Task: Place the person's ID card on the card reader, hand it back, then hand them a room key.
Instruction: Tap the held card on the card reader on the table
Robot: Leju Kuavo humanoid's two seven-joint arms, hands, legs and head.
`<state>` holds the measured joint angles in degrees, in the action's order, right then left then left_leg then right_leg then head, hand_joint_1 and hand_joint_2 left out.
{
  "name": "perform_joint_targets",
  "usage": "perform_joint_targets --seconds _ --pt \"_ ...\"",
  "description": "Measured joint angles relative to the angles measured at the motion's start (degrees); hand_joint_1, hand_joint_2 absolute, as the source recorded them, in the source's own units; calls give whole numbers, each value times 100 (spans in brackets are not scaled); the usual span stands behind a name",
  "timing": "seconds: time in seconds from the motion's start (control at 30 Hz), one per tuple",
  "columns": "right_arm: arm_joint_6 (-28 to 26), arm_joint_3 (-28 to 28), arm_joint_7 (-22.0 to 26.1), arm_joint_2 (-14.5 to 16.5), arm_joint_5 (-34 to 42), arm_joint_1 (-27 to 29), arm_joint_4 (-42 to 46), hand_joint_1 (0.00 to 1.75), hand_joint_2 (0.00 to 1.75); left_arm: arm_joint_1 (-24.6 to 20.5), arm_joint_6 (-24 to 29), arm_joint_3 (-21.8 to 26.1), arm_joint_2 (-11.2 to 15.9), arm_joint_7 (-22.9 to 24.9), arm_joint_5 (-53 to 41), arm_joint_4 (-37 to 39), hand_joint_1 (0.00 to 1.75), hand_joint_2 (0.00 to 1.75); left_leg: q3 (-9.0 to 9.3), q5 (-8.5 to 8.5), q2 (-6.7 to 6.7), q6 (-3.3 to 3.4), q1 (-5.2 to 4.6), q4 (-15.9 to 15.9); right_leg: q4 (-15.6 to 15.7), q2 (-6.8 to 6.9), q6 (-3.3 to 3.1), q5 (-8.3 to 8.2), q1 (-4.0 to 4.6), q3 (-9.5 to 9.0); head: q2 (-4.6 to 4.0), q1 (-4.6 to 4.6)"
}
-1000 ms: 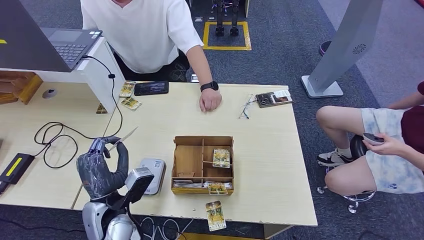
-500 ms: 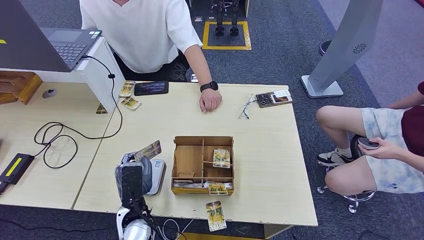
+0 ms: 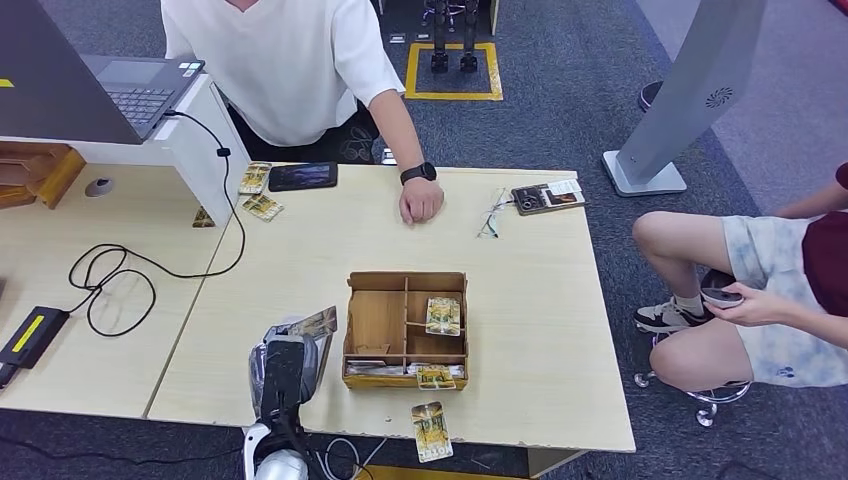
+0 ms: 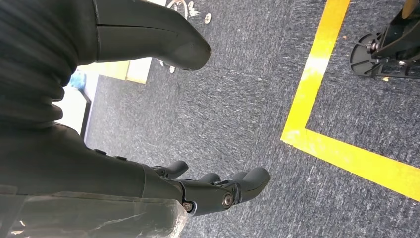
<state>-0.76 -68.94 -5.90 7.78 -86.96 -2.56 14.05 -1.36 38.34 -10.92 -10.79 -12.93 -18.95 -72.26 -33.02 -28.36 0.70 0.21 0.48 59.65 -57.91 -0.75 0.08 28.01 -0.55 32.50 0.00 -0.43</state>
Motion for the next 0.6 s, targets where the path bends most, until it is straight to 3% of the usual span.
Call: perform_joint_targets --seconds 0.27,0.6 --pt "-11 0 -1 -1 -27 -2 0 0 175 -113 7 159 17 4 -888 466 175 175 -1 0 1 0 0 0 0 1 0 0 0 0 0 1" --pt "-17 0 0 -4 -113 -4 -2 0 175 -222 9 762 -134 11 -1792 939 175 175 -1 0 1 0 0 0 0 1 0 0 0 -1 0 1"
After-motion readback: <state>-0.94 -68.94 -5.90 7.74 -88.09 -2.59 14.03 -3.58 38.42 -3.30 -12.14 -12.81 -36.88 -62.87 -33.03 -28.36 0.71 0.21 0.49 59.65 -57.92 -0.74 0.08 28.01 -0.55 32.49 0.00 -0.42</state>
